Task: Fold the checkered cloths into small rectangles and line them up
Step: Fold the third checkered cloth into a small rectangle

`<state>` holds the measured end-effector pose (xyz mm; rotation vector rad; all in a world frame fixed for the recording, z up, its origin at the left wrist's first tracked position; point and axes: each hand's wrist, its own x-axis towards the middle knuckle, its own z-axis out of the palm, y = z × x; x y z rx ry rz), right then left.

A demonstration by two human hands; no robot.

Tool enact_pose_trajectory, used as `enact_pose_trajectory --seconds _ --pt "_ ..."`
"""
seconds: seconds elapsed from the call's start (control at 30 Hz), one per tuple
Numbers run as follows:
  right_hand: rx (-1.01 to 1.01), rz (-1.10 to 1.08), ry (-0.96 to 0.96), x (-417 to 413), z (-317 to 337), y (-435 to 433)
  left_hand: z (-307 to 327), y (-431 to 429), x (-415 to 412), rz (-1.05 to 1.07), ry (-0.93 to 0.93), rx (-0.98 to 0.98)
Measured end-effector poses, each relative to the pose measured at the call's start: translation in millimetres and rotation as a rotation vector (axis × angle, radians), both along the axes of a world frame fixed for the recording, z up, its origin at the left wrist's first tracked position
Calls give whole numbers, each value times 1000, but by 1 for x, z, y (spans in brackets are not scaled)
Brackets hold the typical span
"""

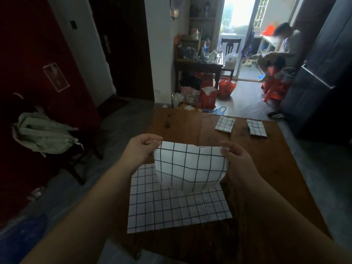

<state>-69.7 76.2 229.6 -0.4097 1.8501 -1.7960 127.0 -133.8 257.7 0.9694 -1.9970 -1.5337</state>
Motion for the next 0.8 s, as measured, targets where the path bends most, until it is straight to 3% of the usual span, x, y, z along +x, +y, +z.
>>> enact_pose_trajectory --seconds 0.17,0.33,0.43,0.5,0.63,0.8 --pt "145 -5 137 -10 2 9 -12 -6 -15 18 -134 -180" --pt "253 -8 313 -20 0 13 -15 -6 -27 -24 -143 -315" --pt "406 -40 516 -29 -7 10 -11 -4 -36 -25 -124 -413" --pt "504 -26 742 -31 -9 9 -5 -1 -42 -65 -95 -370" --pt "350 158 1016 -20 -2 -6 4 14 -53 -149 -90 -406" --pt "292 363 1030 -1 7 -34 12 23 -64 -246 -90 -476"
